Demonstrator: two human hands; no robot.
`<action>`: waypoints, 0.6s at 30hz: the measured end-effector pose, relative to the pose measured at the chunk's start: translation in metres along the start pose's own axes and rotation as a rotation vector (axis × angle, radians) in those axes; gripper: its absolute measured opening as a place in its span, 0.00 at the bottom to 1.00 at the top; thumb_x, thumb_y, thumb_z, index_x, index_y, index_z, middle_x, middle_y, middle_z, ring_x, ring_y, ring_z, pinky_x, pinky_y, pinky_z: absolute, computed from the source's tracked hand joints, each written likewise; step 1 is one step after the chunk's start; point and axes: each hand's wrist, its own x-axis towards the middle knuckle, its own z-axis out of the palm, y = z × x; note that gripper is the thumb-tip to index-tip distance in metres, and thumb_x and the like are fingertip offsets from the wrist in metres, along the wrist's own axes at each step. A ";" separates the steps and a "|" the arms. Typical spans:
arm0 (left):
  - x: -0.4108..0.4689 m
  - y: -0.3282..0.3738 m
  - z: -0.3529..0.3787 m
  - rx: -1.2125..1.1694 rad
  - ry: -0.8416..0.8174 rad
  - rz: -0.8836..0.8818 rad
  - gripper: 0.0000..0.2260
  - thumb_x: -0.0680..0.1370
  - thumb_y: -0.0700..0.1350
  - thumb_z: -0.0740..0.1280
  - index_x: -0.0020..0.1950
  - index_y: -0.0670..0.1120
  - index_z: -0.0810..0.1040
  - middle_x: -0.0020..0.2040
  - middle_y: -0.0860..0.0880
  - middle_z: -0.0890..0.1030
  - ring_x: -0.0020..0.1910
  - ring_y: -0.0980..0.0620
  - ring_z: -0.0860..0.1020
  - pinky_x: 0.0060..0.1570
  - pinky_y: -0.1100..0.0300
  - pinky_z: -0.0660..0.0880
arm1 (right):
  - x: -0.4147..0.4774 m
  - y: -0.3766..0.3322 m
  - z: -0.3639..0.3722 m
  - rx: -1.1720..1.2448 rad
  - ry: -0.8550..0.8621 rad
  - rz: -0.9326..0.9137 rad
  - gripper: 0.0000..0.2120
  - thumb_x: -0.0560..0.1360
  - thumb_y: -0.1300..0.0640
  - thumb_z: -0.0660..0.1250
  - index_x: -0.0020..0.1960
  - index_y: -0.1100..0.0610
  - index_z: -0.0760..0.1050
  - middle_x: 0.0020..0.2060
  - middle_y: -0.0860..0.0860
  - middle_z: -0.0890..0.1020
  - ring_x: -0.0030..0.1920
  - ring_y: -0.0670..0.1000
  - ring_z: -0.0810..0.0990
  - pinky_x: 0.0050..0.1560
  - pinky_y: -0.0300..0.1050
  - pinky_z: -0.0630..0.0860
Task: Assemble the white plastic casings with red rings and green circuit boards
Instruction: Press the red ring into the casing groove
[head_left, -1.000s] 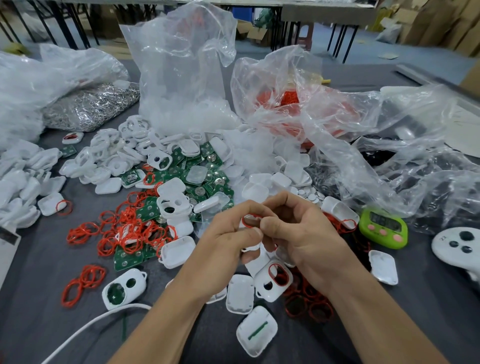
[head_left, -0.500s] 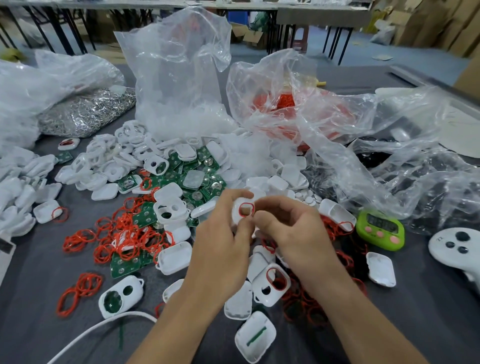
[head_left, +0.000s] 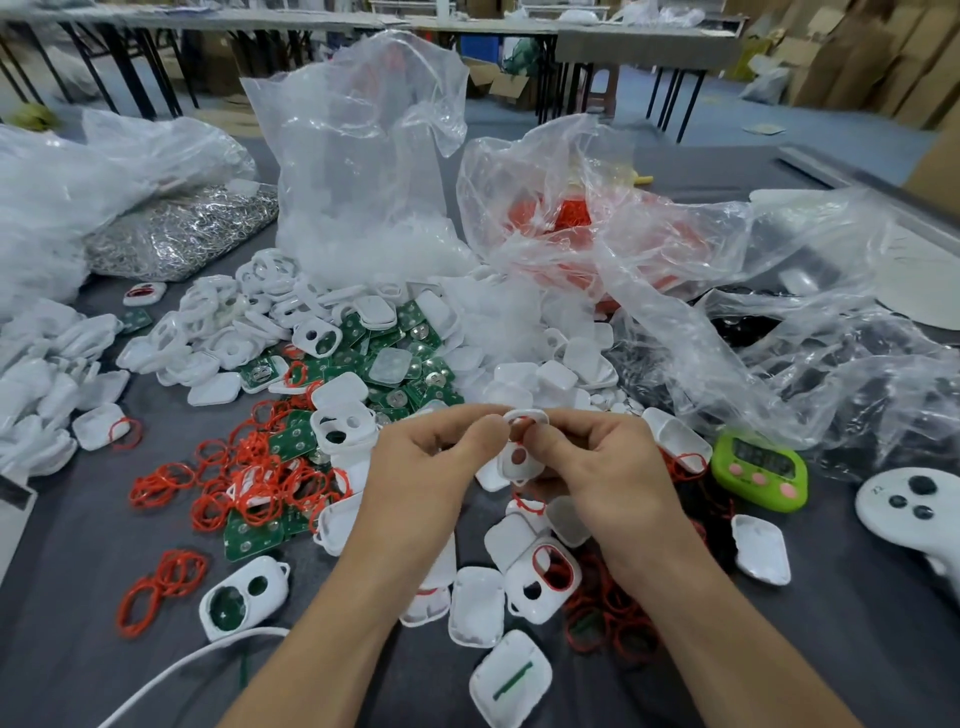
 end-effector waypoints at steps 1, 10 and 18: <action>0.000 0.000 -0.001 -0.009 -0.021 -0.005 0.07 0.74 0.47 0.73 0.49 0.54 0.89 0.45 0.47 0.88 0.49 0.44 0.86 0.55 0.43 0.81 | -0.001 0.001 0.001 -0.032 0.002 -0.020 0.08 0.79 0.57 0.73 0.45 0.47 0.88 0.35 0.52 0.87 0.32 0.50 0.84 0.35 0.42 0.80; 0.012 0.006 -0.020 -0.120 0.469 -0.010 0.10 0.80 0.41 0.66 0.40 0.45 0.81 0.34 0.43 0.84 0.24 0.47 0.80 0.24 0.54 0.77 | -0.002 0.001 0.019 -0.547 0.026 -0.274 0.07 0.78 0.46 0.72 0.41 0.42 0.84 0.29 0.40 0.82 0.31 0.41 0.80 0.33 0.33 0.73; 0.036 0.012 -0.081 -0.526 0.729 -0.085 0.06 0.82 0.38 0.62 0.49 0.37 0.78 0.32 0.46 0.81 0.22 0.54 0.74 0.22 0.65 0.70 | 0.063 -0.021 0.090 -0.941 -0.092 -0.286 0.12 0.79 0.61 0.64 0.50 0.53 0.86 0.45 0.51 0.87 0.44 0.52 0.83 0.51 0.48 0.81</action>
